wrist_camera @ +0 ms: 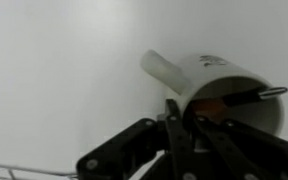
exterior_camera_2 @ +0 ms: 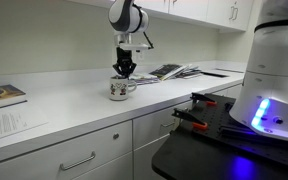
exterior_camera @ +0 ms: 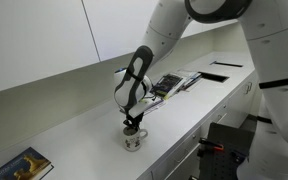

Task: Move the mug cup to the left

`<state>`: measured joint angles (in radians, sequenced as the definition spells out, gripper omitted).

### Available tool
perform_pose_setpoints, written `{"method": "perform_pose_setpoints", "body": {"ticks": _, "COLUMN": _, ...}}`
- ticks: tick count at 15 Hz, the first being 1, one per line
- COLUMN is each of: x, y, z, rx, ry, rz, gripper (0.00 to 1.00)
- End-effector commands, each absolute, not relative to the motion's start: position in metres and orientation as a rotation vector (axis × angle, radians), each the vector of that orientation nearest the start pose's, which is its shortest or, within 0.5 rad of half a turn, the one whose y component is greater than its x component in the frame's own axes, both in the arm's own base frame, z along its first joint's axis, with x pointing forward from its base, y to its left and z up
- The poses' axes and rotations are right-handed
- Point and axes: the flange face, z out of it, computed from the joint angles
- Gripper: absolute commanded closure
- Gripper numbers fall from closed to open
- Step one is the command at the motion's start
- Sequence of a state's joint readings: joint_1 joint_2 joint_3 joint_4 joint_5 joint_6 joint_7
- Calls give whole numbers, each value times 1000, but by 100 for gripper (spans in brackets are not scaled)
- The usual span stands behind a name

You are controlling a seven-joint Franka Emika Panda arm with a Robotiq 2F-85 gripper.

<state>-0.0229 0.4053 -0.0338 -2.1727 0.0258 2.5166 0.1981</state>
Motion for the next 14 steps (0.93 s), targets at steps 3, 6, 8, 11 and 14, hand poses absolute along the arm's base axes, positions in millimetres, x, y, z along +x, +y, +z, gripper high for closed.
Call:
{"method": "perform_pose_setpoints", "body": {"ticks": 3, "x": 543, "y": -18, "z": 242, "rx": -3055, "ry": 417, "rz": 15, "gripper": 98}}
{"method": "perform_pose_setpoints", "body": {"ticks": 6, "x": 543, "y": 24, "z": 265, "rx": -3030, "ry": 378, "rz": -47, "gripper": 98}}
{"method": "perform_pose_setpoints", "body": {"ticks": 8, "x": 542, "y": 59, "z": 270, "rx": -3031, "ry": 320, "rz": -89, "gripper": 98}}
{"method": "perform_pose_setpoints", "body": {"ticks": 11, "x": 539, "y": 107, "z": 262, "rx": -3046, "ry": 283, "rz": -147, "gripper": 98}}
{"method": "perform_pose_setpoints", "body": {"ticks": 14, "x": 538, "y": 134, "z": 242, "rx": -3064, "ry": 260, "rz": -190, "gripper": 98}}
